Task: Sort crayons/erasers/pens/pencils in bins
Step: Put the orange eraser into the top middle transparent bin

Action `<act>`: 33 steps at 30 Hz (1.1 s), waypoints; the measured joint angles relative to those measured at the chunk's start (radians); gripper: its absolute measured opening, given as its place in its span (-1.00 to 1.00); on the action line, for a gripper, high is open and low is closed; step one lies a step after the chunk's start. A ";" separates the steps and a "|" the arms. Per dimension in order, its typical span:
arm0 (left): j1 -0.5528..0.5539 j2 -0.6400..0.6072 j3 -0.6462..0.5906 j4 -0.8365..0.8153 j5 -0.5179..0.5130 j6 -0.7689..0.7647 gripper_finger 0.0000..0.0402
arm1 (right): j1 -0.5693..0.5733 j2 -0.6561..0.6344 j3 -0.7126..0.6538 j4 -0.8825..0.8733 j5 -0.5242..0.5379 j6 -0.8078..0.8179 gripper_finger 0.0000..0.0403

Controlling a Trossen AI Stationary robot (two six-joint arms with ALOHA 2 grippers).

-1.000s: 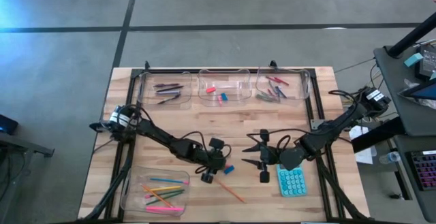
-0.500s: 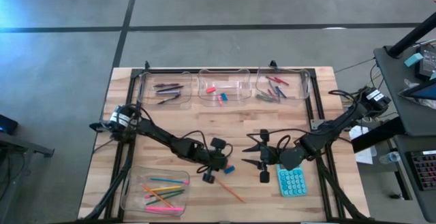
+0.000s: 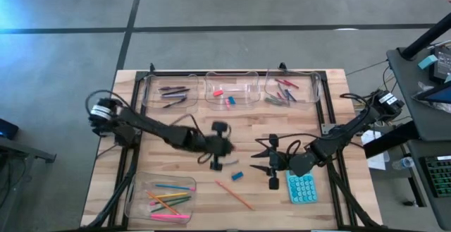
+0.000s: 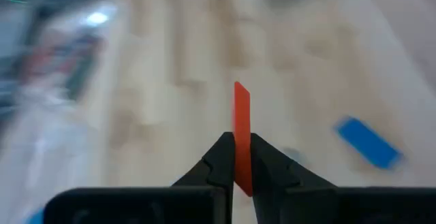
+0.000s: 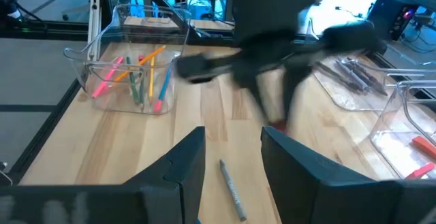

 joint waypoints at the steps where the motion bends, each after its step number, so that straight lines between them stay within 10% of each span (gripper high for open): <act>1: 0.023 -0.027 -0.005 0.004 -0.010 0.008 -0.94 | 0.000 0.000 0.000 0.000 0.000 0.000 -0.33; 16: 0.512 -0.113 0.019 0.010 0.173 0.047 -0.94 | 0.000 0.000 -0.001 0.000 0.000 -0.002 -0.33; 33: 0.658 -0.009 0.020 0.007 0.179 0.021 -0.93 | 0.000 0.000 -0.009 0.001 0.000 0.000 -0.33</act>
